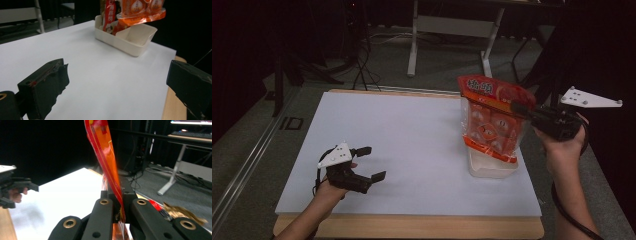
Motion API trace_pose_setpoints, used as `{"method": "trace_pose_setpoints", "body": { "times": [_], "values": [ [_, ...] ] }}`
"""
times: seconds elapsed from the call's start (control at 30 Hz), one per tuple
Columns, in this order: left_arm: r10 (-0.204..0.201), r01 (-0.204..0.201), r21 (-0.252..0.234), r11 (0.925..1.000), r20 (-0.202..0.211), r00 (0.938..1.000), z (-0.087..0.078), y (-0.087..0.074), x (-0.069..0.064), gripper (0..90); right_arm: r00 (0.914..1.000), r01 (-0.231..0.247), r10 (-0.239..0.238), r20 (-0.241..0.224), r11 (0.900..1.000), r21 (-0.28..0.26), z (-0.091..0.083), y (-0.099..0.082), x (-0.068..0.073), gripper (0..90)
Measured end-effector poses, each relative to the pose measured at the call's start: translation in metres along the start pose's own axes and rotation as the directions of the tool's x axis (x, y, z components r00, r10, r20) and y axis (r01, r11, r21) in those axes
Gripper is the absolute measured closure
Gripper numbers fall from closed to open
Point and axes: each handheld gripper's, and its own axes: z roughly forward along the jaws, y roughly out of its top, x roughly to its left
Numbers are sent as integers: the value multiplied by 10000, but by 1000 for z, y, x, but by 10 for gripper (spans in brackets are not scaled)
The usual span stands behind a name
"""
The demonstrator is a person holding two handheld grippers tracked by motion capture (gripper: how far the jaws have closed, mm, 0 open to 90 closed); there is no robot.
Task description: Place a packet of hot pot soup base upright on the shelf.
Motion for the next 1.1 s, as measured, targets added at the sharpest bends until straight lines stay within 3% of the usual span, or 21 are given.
{"method": "trace_pose_setpoints", "body": {
  "times": [0.37,0.5,0.83,1.1],
  "values": [
    [-378,377,94,9992,119,9992,3,-18,-2,25,9978,-514,498,439,9980,373,4,-33,-18,900],
    [-221,221,200,9996,12,9998,4,-22,-1,25,9971,-607,579,486,9965,582,10,-43,-21,900],
    [-277,279,256,9993,-68,9996,4,-27,3,25,9933,-1033,1001,573,9930,577,19,-61,-29,900],
    [-394,394,270,9989,9,9992,6,-30,4,25,9855,-1641,1615,518,9852,504,21,-80,-37,900]
  ]
}}
